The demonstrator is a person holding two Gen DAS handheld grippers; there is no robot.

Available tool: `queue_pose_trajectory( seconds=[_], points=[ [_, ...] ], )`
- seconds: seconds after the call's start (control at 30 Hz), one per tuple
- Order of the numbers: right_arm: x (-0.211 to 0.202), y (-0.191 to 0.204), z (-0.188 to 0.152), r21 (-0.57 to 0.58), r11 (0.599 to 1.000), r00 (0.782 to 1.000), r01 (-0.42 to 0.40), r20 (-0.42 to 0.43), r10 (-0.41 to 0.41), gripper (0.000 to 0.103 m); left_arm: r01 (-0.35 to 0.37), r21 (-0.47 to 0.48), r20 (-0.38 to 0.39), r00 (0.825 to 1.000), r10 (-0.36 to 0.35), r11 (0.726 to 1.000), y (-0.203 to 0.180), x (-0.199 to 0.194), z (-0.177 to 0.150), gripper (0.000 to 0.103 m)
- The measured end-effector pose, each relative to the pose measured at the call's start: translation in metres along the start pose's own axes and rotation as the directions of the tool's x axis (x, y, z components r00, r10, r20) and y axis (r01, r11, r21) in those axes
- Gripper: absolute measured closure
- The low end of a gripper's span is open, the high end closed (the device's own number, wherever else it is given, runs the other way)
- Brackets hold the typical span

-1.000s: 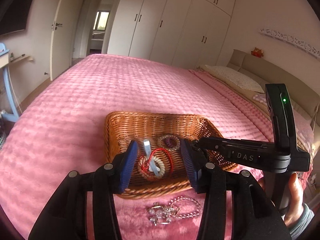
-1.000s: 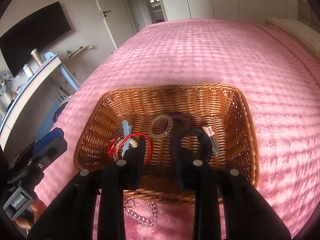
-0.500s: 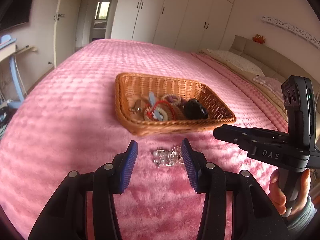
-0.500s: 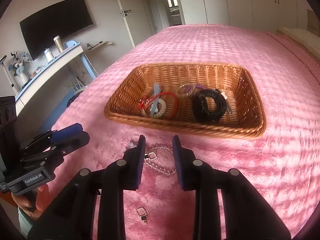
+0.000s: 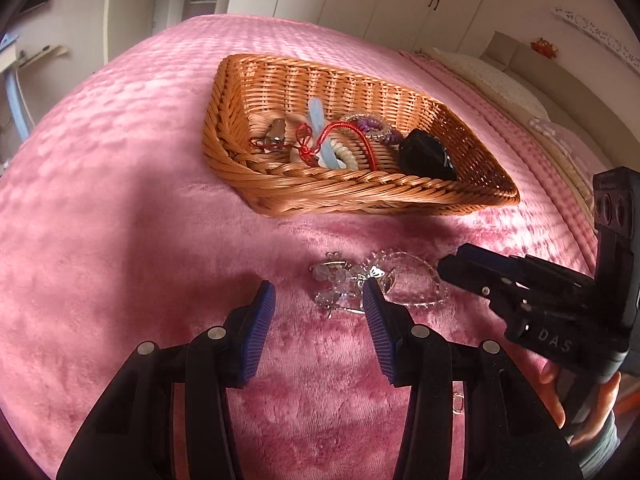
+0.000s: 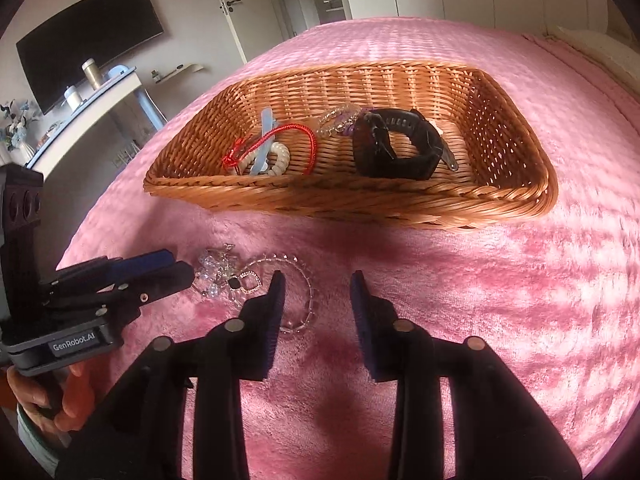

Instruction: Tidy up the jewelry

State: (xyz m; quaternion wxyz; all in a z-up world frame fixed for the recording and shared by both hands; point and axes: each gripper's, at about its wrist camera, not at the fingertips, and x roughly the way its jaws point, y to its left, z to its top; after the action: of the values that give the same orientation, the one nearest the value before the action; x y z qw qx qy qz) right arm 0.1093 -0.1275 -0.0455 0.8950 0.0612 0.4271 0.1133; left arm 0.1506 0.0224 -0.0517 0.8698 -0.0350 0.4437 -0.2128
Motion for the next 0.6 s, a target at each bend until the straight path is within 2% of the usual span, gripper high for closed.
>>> queue_pose_trajectory(
  seconds=[0.17, 0.2, 0.23, 0.27, 0.3, 0.33, 0.47, 0.6],
  points=[
    [0.012, 0.022, -0.002, -0.112, 0.990, 0.996, 0.083, -0.017, -0.085, 0.062, -0.071, 0.068, -0.006, 0.997, 0.072, 0.995, -0.012, 0.005, -0.004, 0.060],
    [0.015, 0.028, -0.003, -0.139, 0.984, 0.993, 0.113, -0.019, -0.116, 0.066, -0.092, 0.075, -0.003, 0.996, 0.092, 0.993, -0.013, 0.005, -0.005, 0.066],
    [0.017, 0.032, -0.003, -0.164, 0.978, 0.991, 0.128, -0.023, -0.134, 0.078, -0.111, 0.080, -0.001, 0.994, 0.112, 0.991, -0.014, 0.005, -0.005, 0.074],
    [0.018, 0.037, -0.005, -0.187, 0.973, 0.989, 0.138, -0.019, -0.144, 0.086, -0.129, 0.082, 0.005, 0.992, 0.129, 0.988, -0.014, 0.004, -0.007, 0.080],
    [0.017, 0.040, -0.006, -0.203, 0.968, 0.988, 0.151, -0.014, -0.157, 0.090, -0.132, 0.079, 0.006, 0.991, 0.132, 0.988, -0.012, 0.002, -0.008, 0.093],
    [0.016, 0.042, -0.009, -0.212, 0.964, 0.986, 0.159, -0.013, -0.166, 0.097, -0.123, 0.074, 0.003, 0.992, 0.123, 0.990, -0.010, 0.000, -0.009, 0.094],
    [0.001, 0.041, -0.014, -0.190, 0.969, 0.987, 0.158, 0.014, -0.159, 0.097, -0.116, 0.054, 0.019, 0.993, 0.115, 0.992, -0.004, -0.013, -0.016, 0.094],
    [-0.026, 0.033, -0.022, -0.139, 0.980, 0.989, 0.142, 0.048, -0.137, 0.097, -0.072, 0.021, 0.039, 0.997, 0.071, 0.997, 0.004, -0.034, -0.028, 0.094]
  ],
)
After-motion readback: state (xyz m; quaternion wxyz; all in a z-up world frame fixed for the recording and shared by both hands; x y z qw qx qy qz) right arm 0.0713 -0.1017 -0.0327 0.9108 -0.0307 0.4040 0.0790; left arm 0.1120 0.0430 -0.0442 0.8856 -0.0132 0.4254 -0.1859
